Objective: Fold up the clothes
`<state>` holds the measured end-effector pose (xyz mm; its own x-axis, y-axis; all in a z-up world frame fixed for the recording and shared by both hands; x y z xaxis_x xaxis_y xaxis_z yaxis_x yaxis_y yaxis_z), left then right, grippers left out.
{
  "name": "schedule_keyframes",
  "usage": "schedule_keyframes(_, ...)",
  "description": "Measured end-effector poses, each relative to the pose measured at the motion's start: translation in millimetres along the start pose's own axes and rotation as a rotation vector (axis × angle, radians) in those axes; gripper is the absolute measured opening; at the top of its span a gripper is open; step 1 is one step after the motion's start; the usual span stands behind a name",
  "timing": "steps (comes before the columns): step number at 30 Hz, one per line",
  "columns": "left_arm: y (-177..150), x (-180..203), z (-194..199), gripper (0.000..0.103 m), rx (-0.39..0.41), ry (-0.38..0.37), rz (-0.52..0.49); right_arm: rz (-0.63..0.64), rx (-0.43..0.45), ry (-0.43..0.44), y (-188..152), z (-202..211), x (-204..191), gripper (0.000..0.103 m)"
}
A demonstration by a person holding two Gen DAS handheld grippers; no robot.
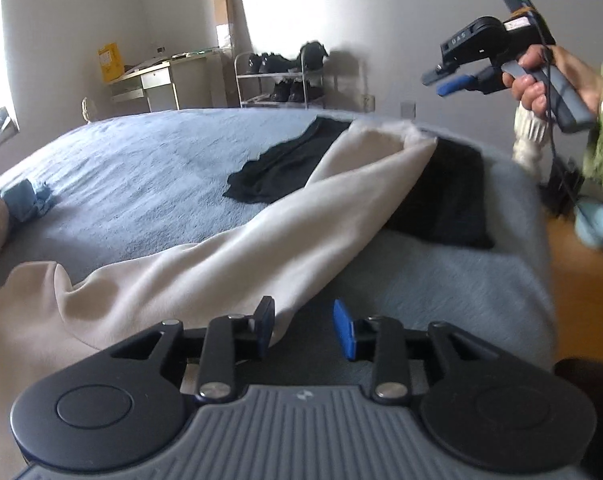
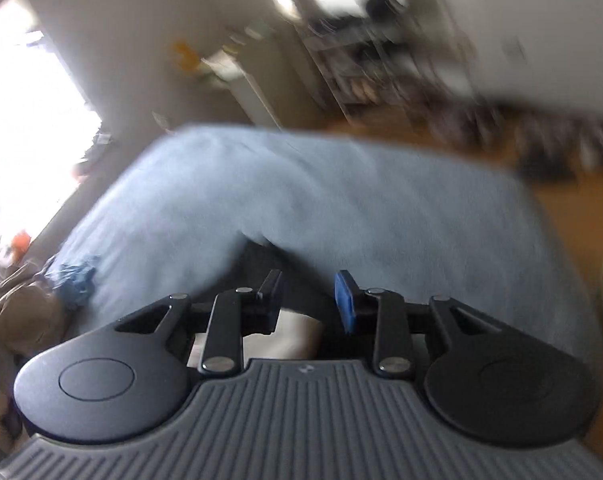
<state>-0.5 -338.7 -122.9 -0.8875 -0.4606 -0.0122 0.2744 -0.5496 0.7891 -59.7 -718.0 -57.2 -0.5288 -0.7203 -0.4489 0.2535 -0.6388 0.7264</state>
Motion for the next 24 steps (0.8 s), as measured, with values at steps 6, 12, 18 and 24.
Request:
schedule_keyframes(6, 13, -10, -5, 0.038, 0.036, 0.084, 0.039, 0.366, -0.059, 0.166, -30, -18, -105, 0.029)
schedule_keyframes(12, 21, -12, 0, 0.048, 0.067, 0.108, 0.014, 0.526, -0.072, -0.033, -23, -49, -100, 0.049)
schedule_keyframes(18, 20, 4, 0, 0.053, 0.098, 0.112, -0.074, 0.155, -0.145, -0.093, -21, -48, -18, 0.052)
schedule_keyframes(24, 20, 20, -17, 0.053, 0.089, 0.132, -0.14, -0.115, -0.224, 0.112, -64, -23, -5, 0.052)
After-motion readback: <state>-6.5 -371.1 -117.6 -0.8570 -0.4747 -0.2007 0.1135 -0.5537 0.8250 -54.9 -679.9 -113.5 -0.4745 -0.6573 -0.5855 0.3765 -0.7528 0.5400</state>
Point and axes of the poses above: each gripper's, at about its wrist camera, not at the fingertips, and z roughly against the way its jaws point, x to its right, y to its top, the point moved 5 cm from there along -z, roughly the way its jaws point, and after that the axes turned 3 degrees about z, right-handed, at the moved point
